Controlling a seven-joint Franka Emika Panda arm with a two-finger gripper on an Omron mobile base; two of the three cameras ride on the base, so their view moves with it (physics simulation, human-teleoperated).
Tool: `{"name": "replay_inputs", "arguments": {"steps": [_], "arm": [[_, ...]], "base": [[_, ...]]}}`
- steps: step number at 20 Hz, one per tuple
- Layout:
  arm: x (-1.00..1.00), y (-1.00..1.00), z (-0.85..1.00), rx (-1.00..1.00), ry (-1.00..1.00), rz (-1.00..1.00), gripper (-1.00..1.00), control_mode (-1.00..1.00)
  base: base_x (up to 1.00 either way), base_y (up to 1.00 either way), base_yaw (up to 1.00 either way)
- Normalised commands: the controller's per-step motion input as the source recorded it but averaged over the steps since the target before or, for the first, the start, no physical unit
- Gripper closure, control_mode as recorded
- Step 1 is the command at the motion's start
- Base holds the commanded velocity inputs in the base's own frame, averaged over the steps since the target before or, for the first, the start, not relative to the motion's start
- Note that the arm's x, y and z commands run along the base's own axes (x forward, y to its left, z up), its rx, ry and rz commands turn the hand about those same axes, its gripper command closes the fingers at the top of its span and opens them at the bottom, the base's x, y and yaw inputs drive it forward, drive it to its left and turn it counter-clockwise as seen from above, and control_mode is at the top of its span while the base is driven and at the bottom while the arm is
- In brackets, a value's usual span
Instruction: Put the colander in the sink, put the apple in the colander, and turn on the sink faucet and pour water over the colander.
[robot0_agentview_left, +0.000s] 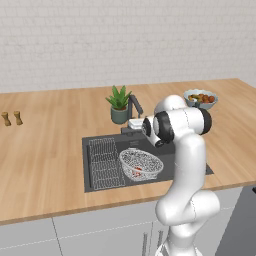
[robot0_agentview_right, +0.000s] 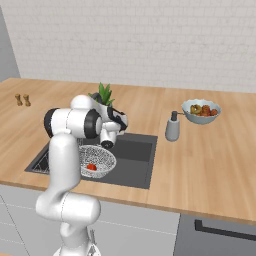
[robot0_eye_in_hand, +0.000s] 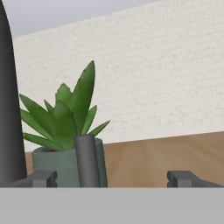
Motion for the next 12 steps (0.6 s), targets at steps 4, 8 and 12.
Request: {"name": "replay_inputs", "arguments": {"steps": [4,8,12], "arm": [[0.12,0.0,0.0,0.0,0.0,0.0,-1.0,-1.0],[0.08,0.0,0.0,0.0,0.0,0.0,-1.0,-1.0],[0.03,0.0,0.0,0.0,0.0,0.0,-1.0,-1.0]], "base": [[0.0,0.0,0.0],[0.0,0.0,0.0],[0.0,0.0,0.0]]}}
